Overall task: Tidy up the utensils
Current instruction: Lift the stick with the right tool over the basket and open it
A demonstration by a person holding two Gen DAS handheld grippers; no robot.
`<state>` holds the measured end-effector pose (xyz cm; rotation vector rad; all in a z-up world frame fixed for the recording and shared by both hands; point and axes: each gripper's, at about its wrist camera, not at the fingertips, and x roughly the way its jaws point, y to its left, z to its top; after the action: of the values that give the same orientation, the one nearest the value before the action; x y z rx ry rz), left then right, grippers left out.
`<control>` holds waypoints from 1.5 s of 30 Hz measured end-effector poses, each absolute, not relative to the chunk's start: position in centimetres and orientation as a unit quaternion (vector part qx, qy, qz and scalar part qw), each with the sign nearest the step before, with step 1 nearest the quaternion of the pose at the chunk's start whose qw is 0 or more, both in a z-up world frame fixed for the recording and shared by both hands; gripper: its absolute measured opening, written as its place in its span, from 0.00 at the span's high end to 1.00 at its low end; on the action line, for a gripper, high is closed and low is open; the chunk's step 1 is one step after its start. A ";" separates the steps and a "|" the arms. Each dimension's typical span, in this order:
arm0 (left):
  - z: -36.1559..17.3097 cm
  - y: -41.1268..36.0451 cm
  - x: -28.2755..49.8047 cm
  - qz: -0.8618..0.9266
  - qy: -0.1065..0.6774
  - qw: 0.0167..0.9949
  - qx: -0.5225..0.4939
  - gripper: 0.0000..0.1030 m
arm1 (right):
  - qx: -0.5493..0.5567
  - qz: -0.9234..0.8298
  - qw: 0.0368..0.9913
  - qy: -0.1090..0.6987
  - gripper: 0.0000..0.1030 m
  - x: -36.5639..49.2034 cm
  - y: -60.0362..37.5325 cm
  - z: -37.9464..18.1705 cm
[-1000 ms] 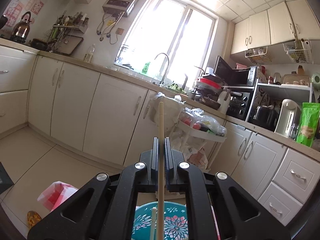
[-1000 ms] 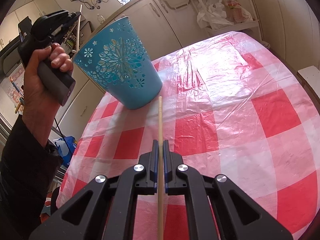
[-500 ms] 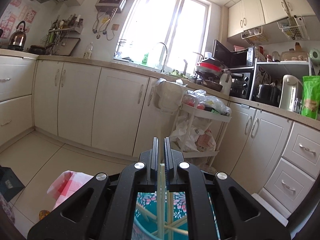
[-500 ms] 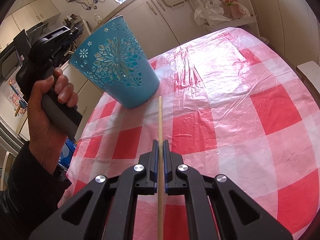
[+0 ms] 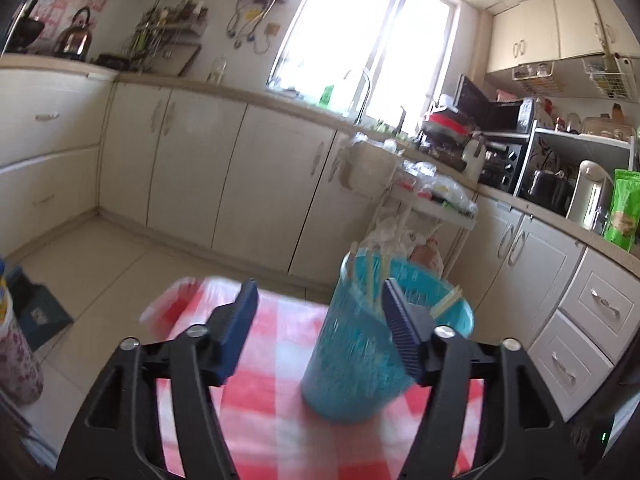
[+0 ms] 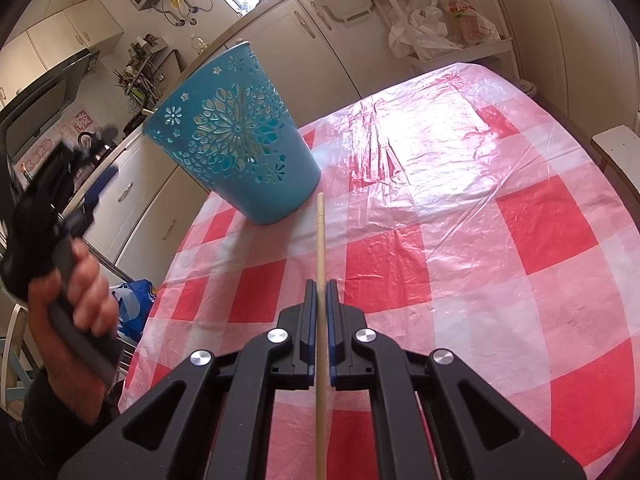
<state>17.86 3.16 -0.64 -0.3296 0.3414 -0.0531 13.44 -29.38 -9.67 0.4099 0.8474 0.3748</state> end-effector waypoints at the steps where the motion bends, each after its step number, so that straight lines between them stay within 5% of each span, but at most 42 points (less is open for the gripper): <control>1: -1.5 3.2 17.4 -0.025 0.185 0.968 -0.165 0.29 | 0.197 0.182 0.876 0.401 0.95 13.3 -29.4 -9.5; 8: -7.7 2.9 16.0 -0.035 0.293 0.937 -0.186 0.19 | 0.238 0.207 0.876 0.364 0.95 12.3 -30.4 -8.2; 25: -8.5 3.7 15.7 -0.033 0.285 0.933 -0.219 0.09 | 0.218 0.263 0.927 0.152 0.95 22.6 -22.9 10.1; 45: -8.3 4.2 15.3 -0.040 0.276 0.933 -0.228 0.08 | 0.154 0.196 0.947 0.202 0.94 29.9 -19.0 4.6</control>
<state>15.29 4.24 -8.28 -0.4671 0.5641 -0.0818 29.94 -19.03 4.55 0.3139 0.4111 0.3999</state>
